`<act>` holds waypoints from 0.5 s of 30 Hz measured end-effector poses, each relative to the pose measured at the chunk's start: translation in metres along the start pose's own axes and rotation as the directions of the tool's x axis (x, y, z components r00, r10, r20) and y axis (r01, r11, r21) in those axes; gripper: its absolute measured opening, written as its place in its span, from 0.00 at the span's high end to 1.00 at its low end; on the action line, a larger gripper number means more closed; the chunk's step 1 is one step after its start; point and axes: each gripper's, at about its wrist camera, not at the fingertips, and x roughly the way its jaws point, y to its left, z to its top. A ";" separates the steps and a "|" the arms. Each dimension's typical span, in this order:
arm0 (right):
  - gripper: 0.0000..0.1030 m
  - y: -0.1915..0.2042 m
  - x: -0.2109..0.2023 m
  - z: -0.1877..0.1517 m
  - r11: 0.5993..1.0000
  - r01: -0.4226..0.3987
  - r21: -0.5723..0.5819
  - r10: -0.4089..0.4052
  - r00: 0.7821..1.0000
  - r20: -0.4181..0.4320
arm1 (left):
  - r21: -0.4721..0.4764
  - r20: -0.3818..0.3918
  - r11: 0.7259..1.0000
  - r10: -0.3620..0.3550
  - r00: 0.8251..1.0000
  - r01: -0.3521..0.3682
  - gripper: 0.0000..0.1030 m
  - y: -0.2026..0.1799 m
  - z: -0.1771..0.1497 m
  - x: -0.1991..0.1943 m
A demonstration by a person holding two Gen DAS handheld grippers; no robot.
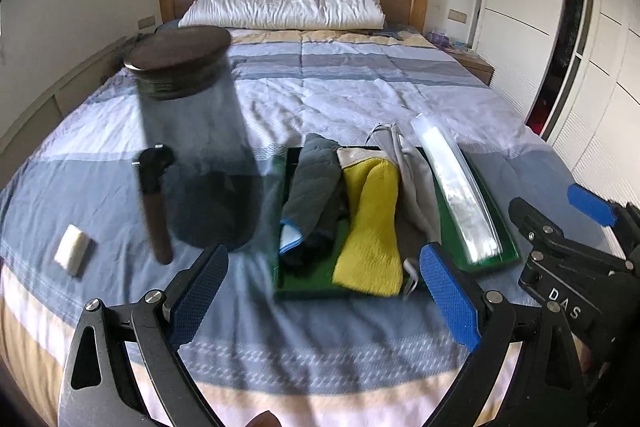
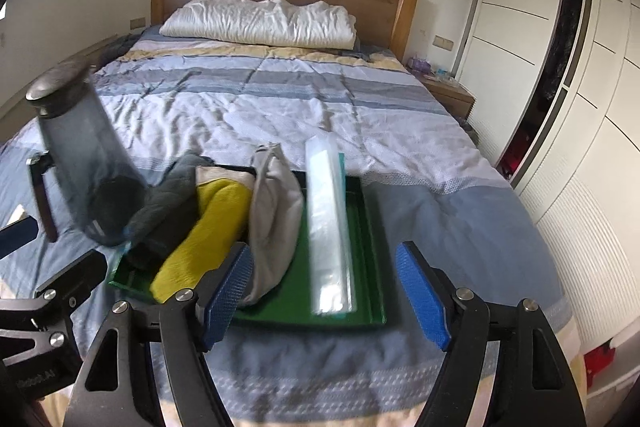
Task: Organize soft objects
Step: 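Lift both open tools up and back away from the green tray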
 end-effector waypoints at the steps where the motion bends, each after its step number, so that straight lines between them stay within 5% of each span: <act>1: 0.27 0.002 -0.006 -0.002 1.000 -0.002 0.000 0.002 1.000 0.004 | 0.004 0.002 1.000 -0.006 1.000 0.006 0.09 0.002 -0.002 -0.005; 15: 0.26 0.063 -0.122 -0.042 0.997 -0.059 -0.041 0.061 0.997 0.057 | 0.037 0.051 0.999 0.002 0.999 -0.004 0.09 0.077 -0.046 -0.103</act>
